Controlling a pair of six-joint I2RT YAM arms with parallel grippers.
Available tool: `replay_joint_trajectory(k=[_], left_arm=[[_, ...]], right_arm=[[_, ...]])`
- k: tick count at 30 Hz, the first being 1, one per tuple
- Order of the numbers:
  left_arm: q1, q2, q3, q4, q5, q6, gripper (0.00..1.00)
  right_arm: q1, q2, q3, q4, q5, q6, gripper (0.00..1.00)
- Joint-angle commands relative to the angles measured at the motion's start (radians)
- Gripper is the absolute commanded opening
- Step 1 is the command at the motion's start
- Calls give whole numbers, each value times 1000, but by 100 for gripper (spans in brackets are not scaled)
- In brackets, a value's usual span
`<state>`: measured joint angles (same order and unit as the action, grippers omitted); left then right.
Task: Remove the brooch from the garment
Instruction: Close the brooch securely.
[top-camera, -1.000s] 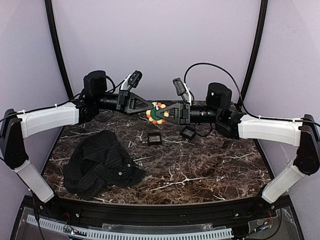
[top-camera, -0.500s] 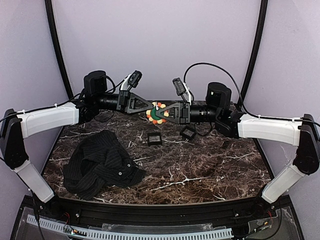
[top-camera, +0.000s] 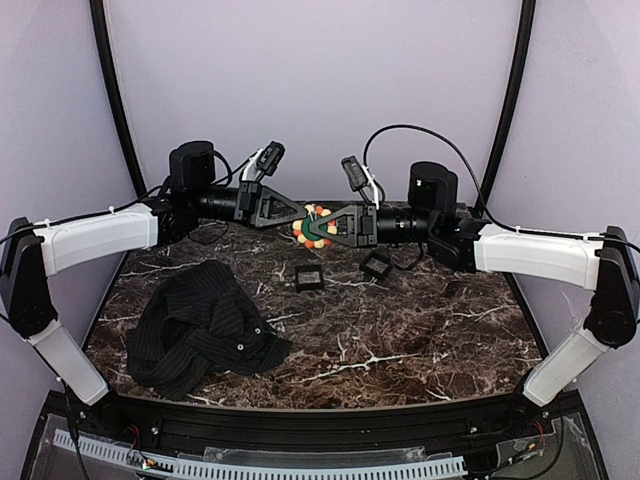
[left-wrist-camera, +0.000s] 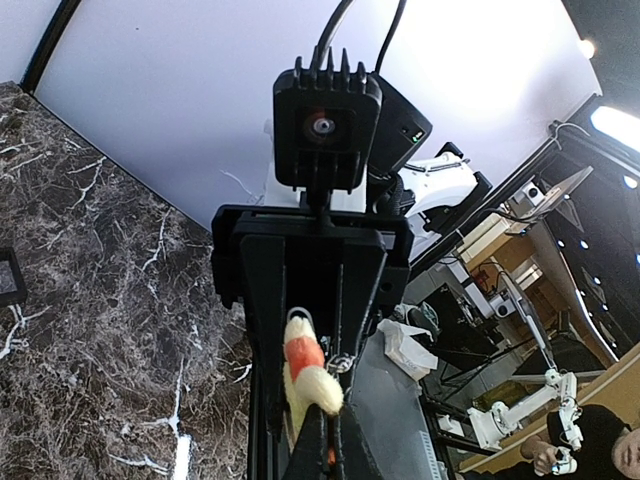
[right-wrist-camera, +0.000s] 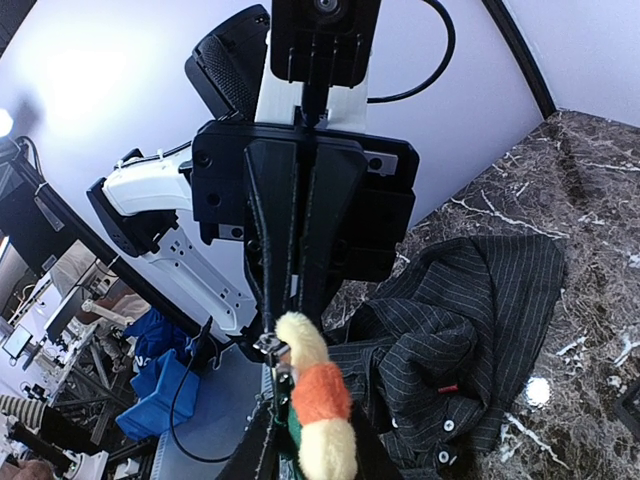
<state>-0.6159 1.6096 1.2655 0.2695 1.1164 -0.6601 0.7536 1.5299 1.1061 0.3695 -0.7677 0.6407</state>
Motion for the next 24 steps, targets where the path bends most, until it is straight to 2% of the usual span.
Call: replay_joint_trajectory(k=[1, 10, 24], left_arm=[[-32, -2, 32, -13, 43, 24, 1], [-31, -2, 50, -100, 11, 72, 1], [-30, 1, 55, -113, 2, 78, 1]], right_arm=[[-14, 17, 25, -6, 60, -5, 19], [-25, -20, -31, 63, 72, 23, 19], [-36, -39, -56, 80, 80, 30, 16]])
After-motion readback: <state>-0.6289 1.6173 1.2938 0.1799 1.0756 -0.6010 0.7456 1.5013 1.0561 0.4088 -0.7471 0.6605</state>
